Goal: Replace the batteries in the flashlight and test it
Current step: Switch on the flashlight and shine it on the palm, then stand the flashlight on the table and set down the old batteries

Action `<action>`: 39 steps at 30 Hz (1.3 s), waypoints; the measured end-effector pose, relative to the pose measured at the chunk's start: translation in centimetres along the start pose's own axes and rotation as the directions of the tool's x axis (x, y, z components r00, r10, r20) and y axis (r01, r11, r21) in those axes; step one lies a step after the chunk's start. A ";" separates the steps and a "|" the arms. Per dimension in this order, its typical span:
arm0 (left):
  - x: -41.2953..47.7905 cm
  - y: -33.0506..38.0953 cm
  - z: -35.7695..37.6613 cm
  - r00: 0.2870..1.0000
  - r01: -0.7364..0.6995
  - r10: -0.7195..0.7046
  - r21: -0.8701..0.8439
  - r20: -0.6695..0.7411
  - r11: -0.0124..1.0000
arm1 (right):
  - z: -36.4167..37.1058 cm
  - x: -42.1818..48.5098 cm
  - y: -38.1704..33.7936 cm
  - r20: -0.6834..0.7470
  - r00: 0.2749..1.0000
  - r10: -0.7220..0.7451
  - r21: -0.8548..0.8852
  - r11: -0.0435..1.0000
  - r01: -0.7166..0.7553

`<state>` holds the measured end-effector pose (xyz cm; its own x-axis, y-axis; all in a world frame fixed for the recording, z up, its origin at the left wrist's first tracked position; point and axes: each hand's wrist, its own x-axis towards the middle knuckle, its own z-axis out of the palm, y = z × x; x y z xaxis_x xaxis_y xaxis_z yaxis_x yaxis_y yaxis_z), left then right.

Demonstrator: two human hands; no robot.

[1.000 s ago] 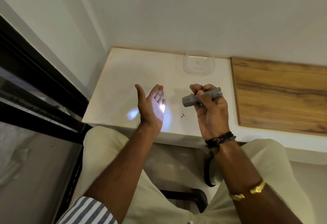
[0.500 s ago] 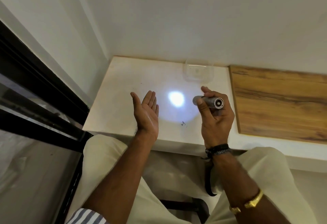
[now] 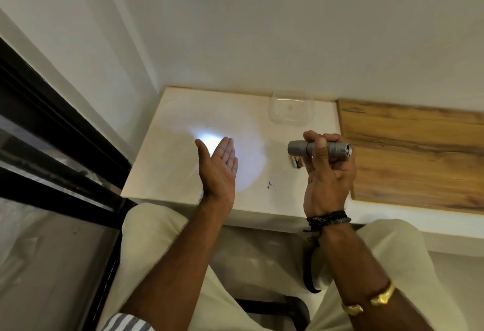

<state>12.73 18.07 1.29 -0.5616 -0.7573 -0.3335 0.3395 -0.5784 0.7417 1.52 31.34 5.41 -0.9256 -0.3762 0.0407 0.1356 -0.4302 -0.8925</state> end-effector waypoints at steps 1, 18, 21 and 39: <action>0.0 0.0 0.1 1.000 0.014 -0.014 -0.017 0.005 1.000 | 0.0 0.3 -0.1 -0.002 0.999 0.054 0.059 0.997 -0.054; -1.2 -1.1 1.2 0.969 0.183 -0.175 -0.028 0.177 0.983 | 0.3 0.2 0.7 0.232 0.883 0.408 0.549 0.694 -0.465; -1.2 -1.2 1.2 0.971 0.176 -0.169 -0.026 0.170 0.984 | 0.3 0.3 1.1 0.232 0.885 0.403 0.548 0.698 -0.461; 3.8 0.4 1.5 0.969 -0.237 0.213 0.707 0.124 0.666 | 3.4 3.7 5.8 0.141 0.920 0.365 -0.368 0.882 -0.294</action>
<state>9.58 15.41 1.20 -0.5655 -0.8195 -0.0932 -0.1747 0.0086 0.9846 0.09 24.64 1.93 -0.7527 -0.6187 -0.2250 0.2614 0.0328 -0.9647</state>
